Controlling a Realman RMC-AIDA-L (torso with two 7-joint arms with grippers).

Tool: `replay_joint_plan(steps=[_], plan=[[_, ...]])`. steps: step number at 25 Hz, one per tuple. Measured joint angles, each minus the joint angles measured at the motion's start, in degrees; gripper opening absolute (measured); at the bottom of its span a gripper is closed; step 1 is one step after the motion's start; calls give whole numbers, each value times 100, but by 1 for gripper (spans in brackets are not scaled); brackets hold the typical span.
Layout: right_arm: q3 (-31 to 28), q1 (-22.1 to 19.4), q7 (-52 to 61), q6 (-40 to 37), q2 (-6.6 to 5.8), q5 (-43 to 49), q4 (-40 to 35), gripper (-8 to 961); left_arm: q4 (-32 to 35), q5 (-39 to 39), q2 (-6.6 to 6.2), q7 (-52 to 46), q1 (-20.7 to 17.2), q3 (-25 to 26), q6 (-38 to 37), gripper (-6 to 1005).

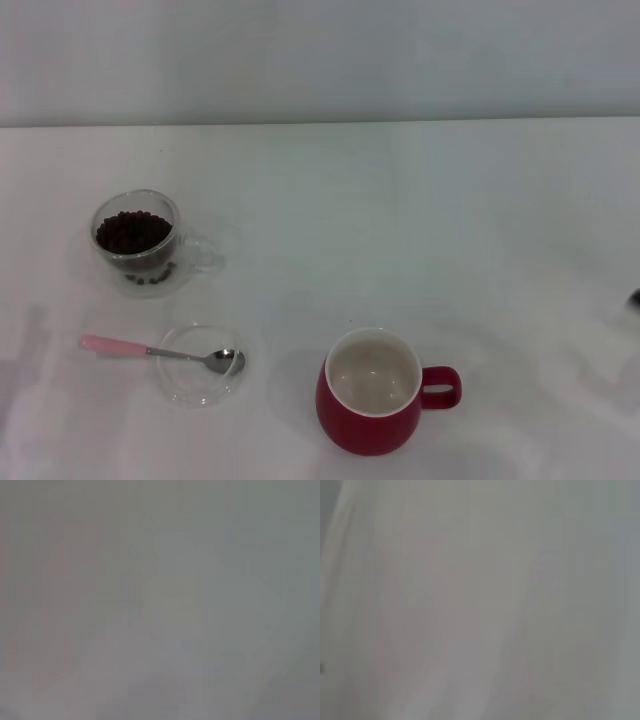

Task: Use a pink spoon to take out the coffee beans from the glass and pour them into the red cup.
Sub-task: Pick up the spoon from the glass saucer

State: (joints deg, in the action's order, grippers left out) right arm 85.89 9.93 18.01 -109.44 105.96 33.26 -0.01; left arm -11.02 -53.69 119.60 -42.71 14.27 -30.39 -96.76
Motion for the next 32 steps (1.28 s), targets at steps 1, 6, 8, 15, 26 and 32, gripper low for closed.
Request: replay_joint_plan(steps=[1, 6, 8, 15, 26, 32], plan=[[-271, 23, -47, -40, -9, -3, -16, 665, -61, -40, 0, -561, 9, -129, 56, 767], [-1156, 80, -421, 144, 118, -4, -417, 665, -245, -65, 2, -2254, 81, -648, 541, 766], [-1455, 92, -516, 350, 208, -5, -593, 665, -338, -65, 6, -2693, 74, -776, 734, 767], [-2088, 137, -662, 923, 548, 4, -1091, 666, -546, -67, 18, -3011, 8, -799, 1055, 768], [-2324, 141, -930, 1019, 784, 5, -1257, 666, -464, -512, -5, -3231, 588, -807, 1776, 768], [-2388, 131, -936, 980, 795, 5, -1262, 665, -426, -680, 5, -3367, 841, -811, 2067, 768]])
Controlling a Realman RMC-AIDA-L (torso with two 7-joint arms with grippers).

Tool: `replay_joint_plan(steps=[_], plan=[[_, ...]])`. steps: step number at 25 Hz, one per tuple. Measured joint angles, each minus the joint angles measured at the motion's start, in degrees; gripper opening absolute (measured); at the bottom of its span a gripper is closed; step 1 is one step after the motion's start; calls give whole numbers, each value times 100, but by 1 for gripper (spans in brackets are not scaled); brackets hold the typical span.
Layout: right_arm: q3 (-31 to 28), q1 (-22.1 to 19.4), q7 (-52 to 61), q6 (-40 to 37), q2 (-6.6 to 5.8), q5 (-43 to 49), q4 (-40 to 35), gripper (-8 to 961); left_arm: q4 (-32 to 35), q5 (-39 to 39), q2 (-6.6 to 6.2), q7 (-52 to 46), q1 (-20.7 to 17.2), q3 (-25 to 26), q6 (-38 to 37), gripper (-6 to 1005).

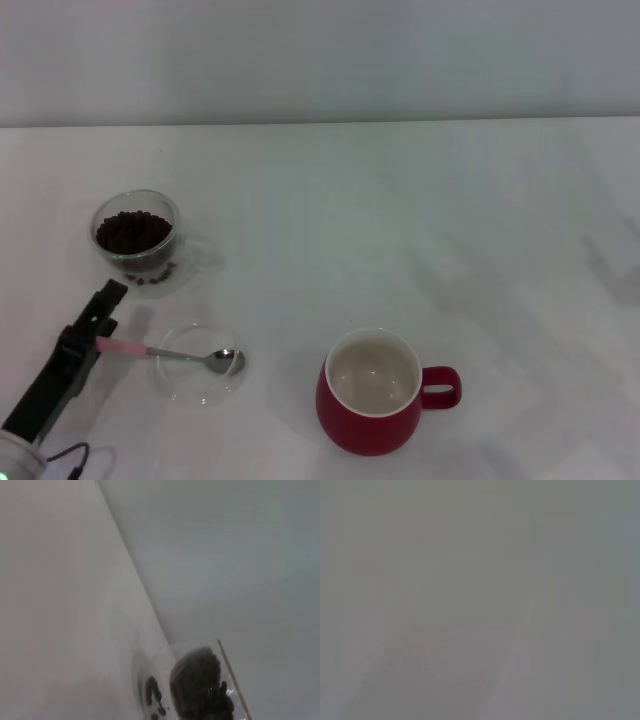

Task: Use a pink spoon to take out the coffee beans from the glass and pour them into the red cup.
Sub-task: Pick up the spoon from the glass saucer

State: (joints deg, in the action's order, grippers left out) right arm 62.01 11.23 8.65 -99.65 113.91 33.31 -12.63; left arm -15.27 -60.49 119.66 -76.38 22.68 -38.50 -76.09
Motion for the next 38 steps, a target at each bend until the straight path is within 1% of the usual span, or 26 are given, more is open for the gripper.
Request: replay_joint_plan(steps=[4, 7, 11, 14, 18, 21, 28, 38], plan=[[-23, 4, -2, 6, -1, 0, -2, 665, -22, -100, 13, -36, 101, 0, 129, 768], [-25, 12, -3, 37, -1, 0, -3, 666, -45, -182, 24, -15, 105, 4, 135, 768], [-29, 33, -3, 60, -1, 0, -3, 666, -93, -240, 63, 173, 35, 7, 91, 768], [-31, 30, -1, 63, -1, 0, -3, 665, -144, -243, 67, 308, -38, 34, 3, 769], [-32, -7, 23, 50, -1, 0, -3, 665, -169, -244, 75, 494, -187, 53, -280, 769], [-32, -39, 27, 19, -1, 0, -3, 666, -193, -238, 75, 612, -249, 54, -410, 766], [-40, -128, 19, -110, 5, 0, -3, 665, -184, -245, 51, 604, -289, 54, -436, 742], [-108, -240, 5, -358, 68, 0, -3, 660, -195, -288, 48, 616, -249, 15, -359, 709]])
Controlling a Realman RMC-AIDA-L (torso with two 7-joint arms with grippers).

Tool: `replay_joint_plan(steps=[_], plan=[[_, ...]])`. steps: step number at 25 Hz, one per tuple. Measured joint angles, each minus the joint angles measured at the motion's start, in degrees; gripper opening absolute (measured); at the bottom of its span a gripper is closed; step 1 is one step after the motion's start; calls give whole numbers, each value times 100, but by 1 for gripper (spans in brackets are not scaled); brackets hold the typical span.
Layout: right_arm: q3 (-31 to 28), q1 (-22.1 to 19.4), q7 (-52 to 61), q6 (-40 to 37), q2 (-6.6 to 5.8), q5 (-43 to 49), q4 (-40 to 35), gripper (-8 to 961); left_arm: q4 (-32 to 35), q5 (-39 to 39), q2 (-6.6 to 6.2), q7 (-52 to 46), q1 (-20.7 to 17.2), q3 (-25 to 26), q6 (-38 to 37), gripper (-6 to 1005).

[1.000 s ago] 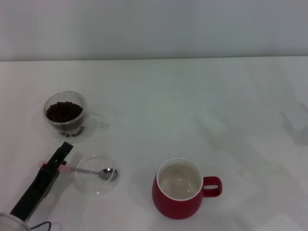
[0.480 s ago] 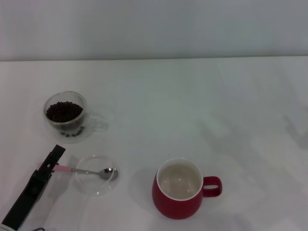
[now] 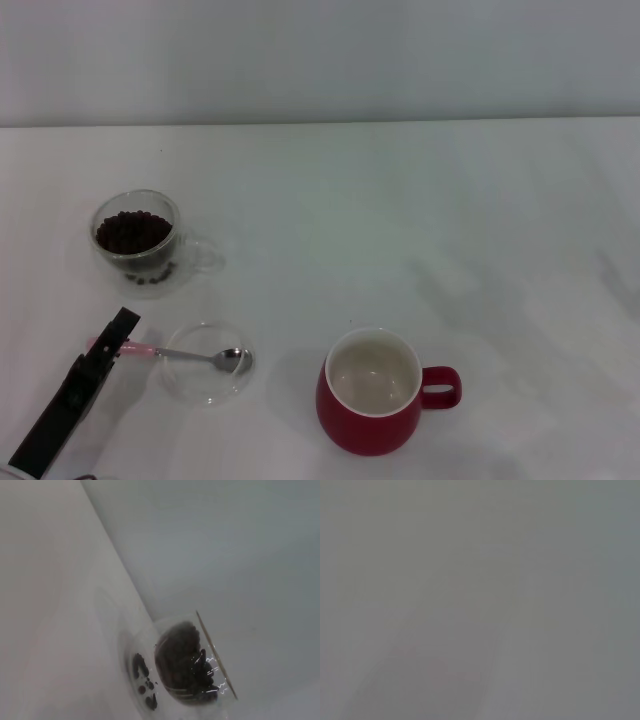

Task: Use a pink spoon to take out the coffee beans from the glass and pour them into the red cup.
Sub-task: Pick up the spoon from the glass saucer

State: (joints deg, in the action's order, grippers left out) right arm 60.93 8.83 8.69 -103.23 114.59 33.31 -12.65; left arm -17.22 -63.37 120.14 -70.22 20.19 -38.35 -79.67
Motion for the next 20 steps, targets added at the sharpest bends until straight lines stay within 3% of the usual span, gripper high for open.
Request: replay_joint_plan(steps=[6, 12, 20], plan=[[-4, -27, 0, -53, 9, 0, 0, 657, -1, 0, 9, 6, -34, 5, 31, 517], [-3, -32, 0, -62, 10, 6, 0, 655, -4, 13, 13, 63, -52, 27, 42, 241], [-2, -31, -5, -77, 15, 25, 14, 655, -10, 99, 12, 159, -84, 51, 49, 136]])
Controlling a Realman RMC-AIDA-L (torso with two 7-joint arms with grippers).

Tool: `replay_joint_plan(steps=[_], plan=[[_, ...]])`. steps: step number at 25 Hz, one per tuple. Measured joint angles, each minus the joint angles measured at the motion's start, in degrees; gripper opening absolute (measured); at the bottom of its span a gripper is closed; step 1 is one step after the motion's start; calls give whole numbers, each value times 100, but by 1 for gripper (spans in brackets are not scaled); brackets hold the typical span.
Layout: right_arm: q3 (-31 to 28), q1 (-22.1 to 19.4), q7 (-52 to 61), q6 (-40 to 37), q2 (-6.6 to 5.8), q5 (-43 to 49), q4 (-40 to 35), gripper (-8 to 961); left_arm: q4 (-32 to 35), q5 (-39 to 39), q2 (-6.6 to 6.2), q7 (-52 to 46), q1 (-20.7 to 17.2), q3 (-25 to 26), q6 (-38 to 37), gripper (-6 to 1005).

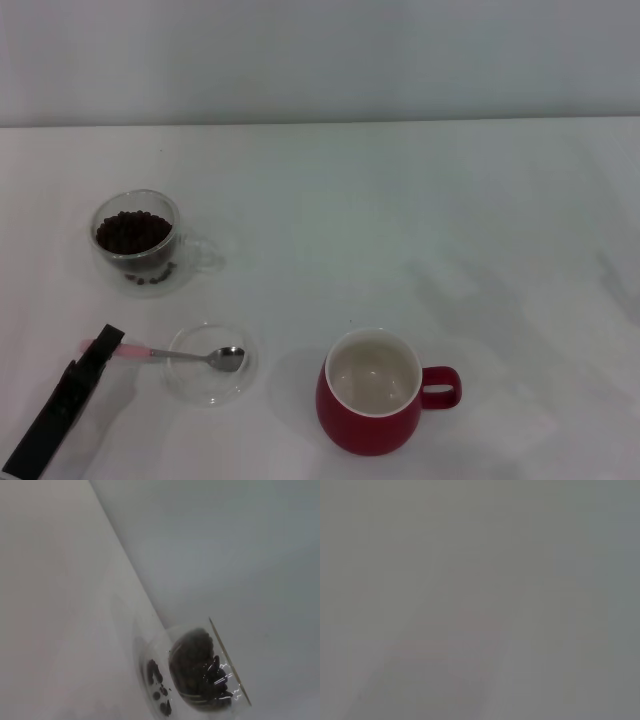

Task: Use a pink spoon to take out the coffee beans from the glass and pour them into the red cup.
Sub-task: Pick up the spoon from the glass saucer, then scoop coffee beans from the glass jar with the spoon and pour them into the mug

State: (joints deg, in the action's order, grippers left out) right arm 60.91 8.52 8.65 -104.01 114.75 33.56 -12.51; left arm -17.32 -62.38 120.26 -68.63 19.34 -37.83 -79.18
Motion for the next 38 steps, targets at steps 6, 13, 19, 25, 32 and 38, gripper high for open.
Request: replay_joint_plan(steps=[6, 13, 19, 25, 32, 38], plan=[[0, -2, -17, 0, 15, 7, 19, 654, 92, -66, -51, 90, -1, -32, -61, 125], [47, -9, -148, -12, 40, 22, 38, 653, 521, -445, -99, 139, -63, -68, -467, 126], [60, -9, -152, -40, 49, 22, 53, 652, 1028, -573, -122, -125, -68, -305, -807, 125], [61, 17, -153, -41, 58, 28, 133, 652, 2081, -639, -147, -693, -243, -480, -1077, 125], [113, 58, -141, -13, 63, 33, 148, 651, 3244, -699, -182, -1393, -258, -788, -1091, 125], [263, 106, -116, 1, 65, 35, 148, 650, 3969, -953, -385, -1993, -217, -804, -775, 126]])
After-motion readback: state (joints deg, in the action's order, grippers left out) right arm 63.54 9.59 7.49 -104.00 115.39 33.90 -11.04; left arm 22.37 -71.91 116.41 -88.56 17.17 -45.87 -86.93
